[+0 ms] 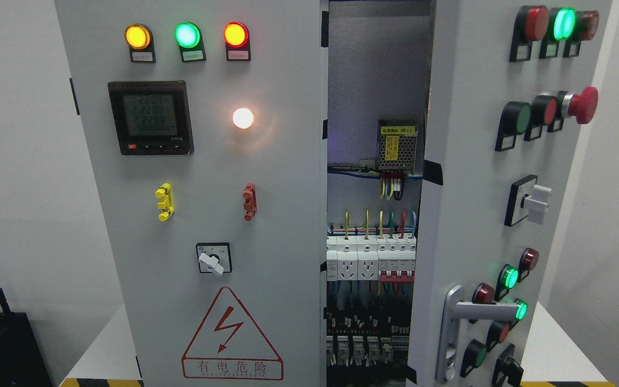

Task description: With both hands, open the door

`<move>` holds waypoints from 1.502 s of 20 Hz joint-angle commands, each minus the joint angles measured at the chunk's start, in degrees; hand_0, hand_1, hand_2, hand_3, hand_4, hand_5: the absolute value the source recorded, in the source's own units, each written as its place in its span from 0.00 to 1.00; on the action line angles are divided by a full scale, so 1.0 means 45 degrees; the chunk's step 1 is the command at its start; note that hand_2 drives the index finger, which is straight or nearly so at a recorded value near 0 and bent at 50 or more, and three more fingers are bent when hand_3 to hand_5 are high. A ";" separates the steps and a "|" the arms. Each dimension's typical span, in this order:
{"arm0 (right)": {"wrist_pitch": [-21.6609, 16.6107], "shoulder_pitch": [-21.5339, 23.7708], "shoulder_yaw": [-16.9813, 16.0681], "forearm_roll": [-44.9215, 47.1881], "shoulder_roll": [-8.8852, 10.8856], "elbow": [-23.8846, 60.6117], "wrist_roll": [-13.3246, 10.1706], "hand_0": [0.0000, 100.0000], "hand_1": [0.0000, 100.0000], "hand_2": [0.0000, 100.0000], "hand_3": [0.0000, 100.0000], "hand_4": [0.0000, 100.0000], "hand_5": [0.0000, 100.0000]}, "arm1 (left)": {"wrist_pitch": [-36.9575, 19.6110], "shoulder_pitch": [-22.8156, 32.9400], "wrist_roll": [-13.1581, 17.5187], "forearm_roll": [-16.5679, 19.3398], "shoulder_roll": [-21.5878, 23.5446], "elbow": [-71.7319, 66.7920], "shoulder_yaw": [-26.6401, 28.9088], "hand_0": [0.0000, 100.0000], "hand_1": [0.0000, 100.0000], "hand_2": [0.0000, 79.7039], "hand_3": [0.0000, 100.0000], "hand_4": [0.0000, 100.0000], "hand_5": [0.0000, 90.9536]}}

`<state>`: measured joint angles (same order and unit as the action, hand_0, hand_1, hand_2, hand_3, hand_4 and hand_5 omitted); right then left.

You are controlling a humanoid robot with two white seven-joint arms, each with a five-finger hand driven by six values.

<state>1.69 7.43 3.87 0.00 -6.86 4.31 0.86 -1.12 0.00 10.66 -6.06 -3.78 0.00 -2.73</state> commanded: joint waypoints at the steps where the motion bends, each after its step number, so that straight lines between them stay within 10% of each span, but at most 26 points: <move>1: -0.0005 -0.0009 0.0000 0.0195 0.0000 0.0000 -0.0035 0.11 0.00 0.00 0.00 0.00 0.00 | -0.0005 0.0410 0.0034 0.0000 0.0000 -0.0098 0.0000 0.00 0.00 0.00 0.00 0.03 0.00; 19: -0.0005 -0.0009 0.0000 0.0176 0.0000 0.0000 -0.0035 0.11 0.00 0.00 0.00 0.00 0.00 | -0.0083 0.0584 0.0015 0.0059 0.0000 0.0619 -0.0350 0.00 0.00 0.00 0.00 0.03 0.00; 26: -0.0005 0.0010 0.0000 0.0195 0.0000 0.0000 -0.0055 0.11 0.00 0.00 0.00 0.00 0.00 | -0.0083 0.4839 0.0248 -0.0272 0.1891 0.8563 -0.0664 0.00 0.00 0.00 0.00 0.03 0.00; 30: -0.0005 -0.0009 0.0000 0.0195 0.0000 0.0000 -0.0035 0.11 0.00 0.00 0.00 0.00 0.00 | 0.0054 0.7240 0.0757 -0.2066 0.3902 1.3929 -0.0469 0.00 0.00 0.00 0.00 0.03 0.00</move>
<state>1.69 7.40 3.87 0.00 -6.86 4.31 0.69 -1.45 19.64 13.09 -9.14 1.77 22.94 -4.59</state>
